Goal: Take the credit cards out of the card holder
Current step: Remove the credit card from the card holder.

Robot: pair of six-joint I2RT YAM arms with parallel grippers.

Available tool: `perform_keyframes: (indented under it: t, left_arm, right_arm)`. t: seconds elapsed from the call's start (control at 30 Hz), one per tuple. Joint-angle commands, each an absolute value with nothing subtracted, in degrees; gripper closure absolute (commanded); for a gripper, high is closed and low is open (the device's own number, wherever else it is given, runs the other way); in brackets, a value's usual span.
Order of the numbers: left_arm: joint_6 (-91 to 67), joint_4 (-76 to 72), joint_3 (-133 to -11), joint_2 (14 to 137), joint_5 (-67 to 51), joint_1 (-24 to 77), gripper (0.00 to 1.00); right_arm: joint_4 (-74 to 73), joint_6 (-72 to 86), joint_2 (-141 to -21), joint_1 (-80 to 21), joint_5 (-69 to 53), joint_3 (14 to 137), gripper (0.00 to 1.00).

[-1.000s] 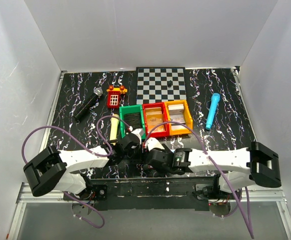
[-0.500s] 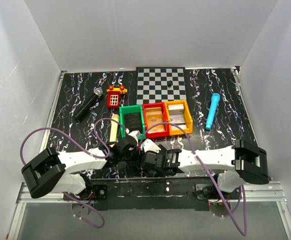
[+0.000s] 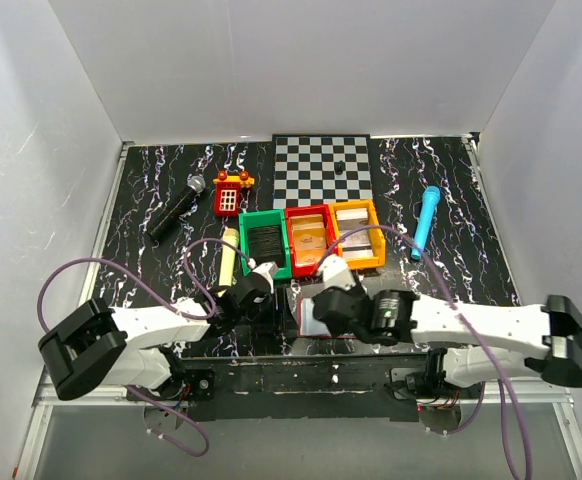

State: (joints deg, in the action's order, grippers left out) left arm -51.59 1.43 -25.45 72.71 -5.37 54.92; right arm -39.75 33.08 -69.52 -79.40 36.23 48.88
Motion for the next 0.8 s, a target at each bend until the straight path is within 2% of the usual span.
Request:
perform_keyframes:
  t: [0.0,0.3,0.53,0.67,0.77]
  left_arm:
    - [-50.89,0.79,-24.26,69.35,-4.75,54.67,0.49]
    - [-49.57,-3.61,-26.54,65.48,-7.29,54.67,0.44]
    - [-49.57,-4.92,-28.74,67.32,-8.96,54.67,0.43]
    - [-50.1,-6.76,-29.62,69.69,-10.72,54.67,0.43]
    - [-50.27,-7.64,-30.76,71.45,-11.69,54.67,0.43]
  right_arm:
    - [-48.07,42.18,-63.99,-72.88,39.29,46.59,0.33]
    - [-47.64,44.38,-61.79,-60.66,30.86,42.28,0.34]
    - [-43.16,44.82,-61.96,-57.04,23.39,38.15,0.38]
    - [-40.08,44.12,-61.96,-55.55,21.19,36.74,0.46]
    - [-38.94,43.24,-62.49,-53.71,19.25,36.39,0.56]
